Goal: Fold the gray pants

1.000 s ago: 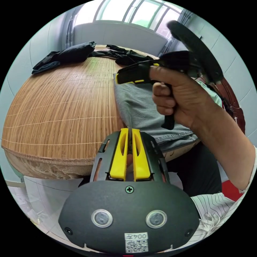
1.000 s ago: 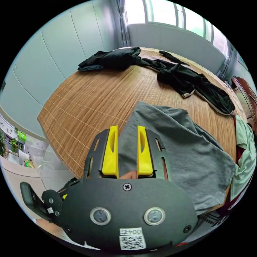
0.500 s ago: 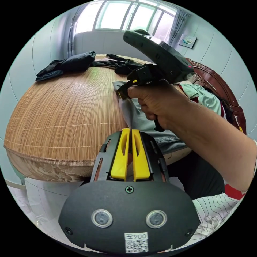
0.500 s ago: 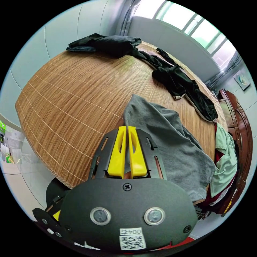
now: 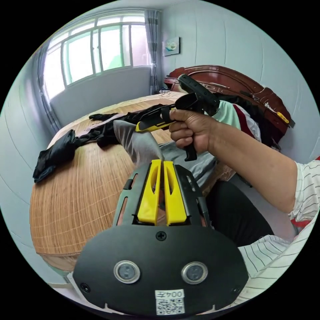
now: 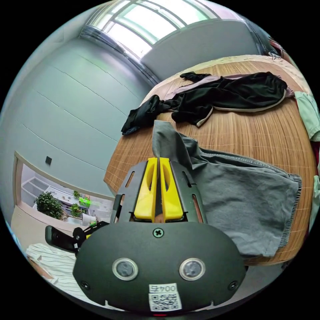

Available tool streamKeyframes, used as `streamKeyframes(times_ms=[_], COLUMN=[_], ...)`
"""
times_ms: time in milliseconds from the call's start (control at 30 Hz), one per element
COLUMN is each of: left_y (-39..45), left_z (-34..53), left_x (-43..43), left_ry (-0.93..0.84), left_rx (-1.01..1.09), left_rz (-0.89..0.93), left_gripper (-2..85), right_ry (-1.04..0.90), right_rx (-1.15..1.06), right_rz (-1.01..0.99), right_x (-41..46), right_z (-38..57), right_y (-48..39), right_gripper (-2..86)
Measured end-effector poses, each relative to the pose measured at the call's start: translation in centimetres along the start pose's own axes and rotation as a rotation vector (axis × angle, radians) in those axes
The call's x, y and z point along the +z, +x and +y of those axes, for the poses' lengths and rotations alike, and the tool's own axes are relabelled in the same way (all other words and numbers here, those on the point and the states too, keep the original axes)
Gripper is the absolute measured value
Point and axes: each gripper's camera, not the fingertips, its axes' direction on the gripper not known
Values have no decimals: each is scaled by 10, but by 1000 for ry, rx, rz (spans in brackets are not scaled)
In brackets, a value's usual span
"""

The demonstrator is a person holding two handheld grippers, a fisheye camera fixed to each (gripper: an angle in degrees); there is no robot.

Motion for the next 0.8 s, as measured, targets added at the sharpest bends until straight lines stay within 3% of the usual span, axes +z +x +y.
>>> streamKeyframes(times_ms=[267,533,733,800], left_y=[145,234,224,205], left_z=[-90,-116,-135,-142], left_x=[62,143,125,121], left_ry=[-68,-199,-152,-156], left_rx=[232,382,316,220], left_rz=[49,2,53,186], left_gripper=[11,15,13,10], right_ry=[90,92,107,111], right_rx=[143,391,290,247], right_rz=[-158,-291,-317,-293], right_x=[-154,-184,-213,-226], right_z=[33,86,77,72], right_y=[181,350,352,346], right_gripper=[-5,-3,-3,-3])
